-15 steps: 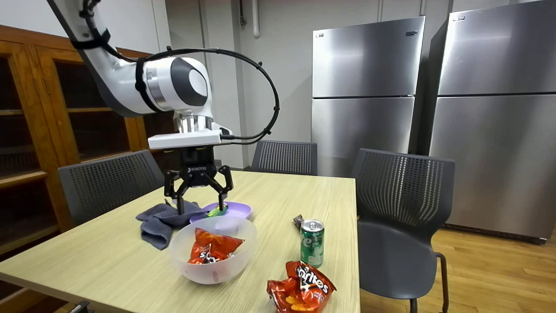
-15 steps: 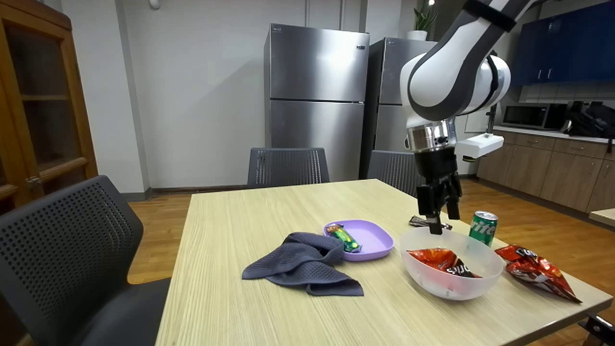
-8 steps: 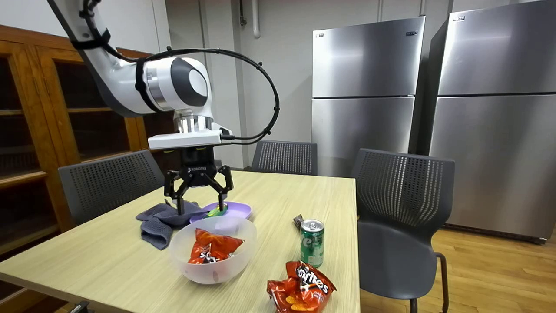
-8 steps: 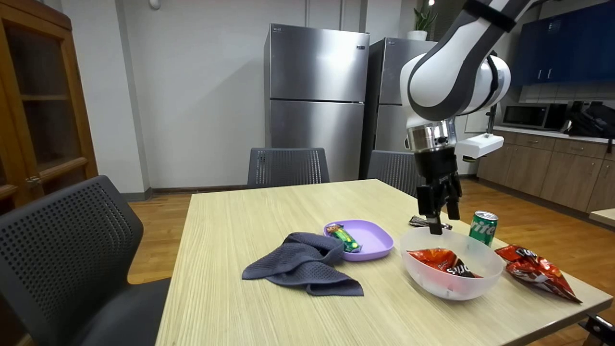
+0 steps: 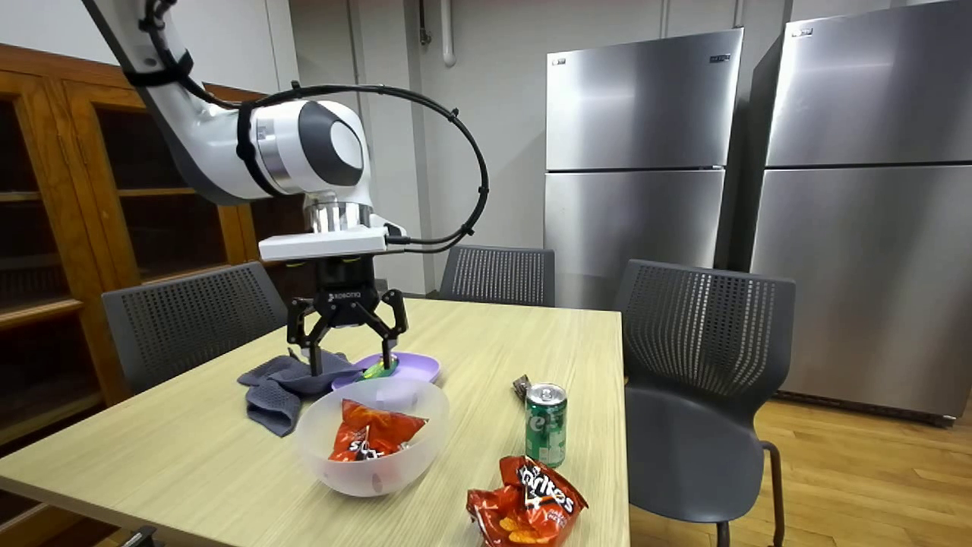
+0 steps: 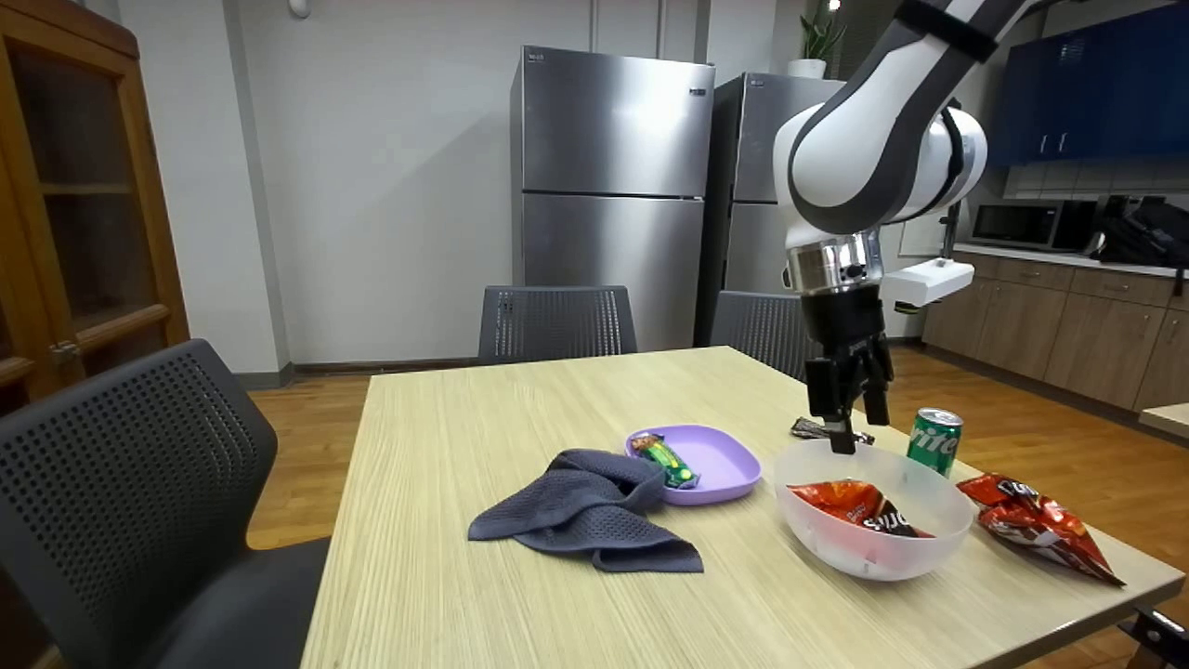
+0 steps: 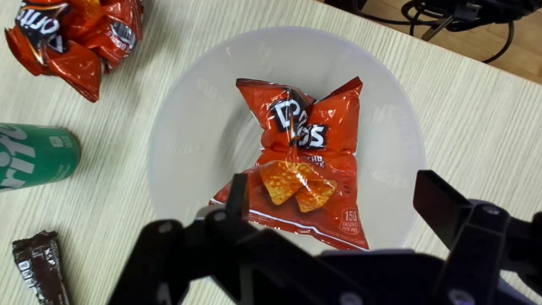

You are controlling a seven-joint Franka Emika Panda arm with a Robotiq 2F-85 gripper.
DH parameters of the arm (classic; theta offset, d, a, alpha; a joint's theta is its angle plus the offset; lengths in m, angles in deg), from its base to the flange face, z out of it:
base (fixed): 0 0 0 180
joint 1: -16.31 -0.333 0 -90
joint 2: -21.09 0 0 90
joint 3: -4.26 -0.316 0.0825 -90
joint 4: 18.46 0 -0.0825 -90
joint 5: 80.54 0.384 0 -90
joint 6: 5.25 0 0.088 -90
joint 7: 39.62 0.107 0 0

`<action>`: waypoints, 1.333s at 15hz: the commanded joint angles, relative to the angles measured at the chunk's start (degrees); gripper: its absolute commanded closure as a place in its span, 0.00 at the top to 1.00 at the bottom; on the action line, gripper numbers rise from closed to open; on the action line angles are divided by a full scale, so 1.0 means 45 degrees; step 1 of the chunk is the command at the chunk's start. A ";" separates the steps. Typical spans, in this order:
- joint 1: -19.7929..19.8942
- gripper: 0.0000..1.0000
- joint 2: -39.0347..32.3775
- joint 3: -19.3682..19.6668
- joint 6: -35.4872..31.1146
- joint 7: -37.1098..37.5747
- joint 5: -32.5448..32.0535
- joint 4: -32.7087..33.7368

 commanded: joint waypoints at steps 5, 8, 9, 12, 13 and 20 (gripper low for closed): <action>0.0818 1.00 0.1127 0.0562 -0.0643 -0.0768 0.0850 -0.0882; 0.1439 1.00 0.1646 0.1157 -0.0678 -0.1641 0.1176 -0.1219; 0.1683 1.00 0.1833 0.1398 -0.0680 -0.2066 0.1280 -0.1365; 0.2152 1.00 0.2096 0.1998 -0.0811 -0.2794 0.1151 -0.1591; 0.2289 1.00 0.2106 0.2186 -0.0929 -0.3059 0.0959 -0.1664; 0.2744 1.00 0.1949 0.2959 -0.2351 -0.3108 -0.1197 -0.2287</action>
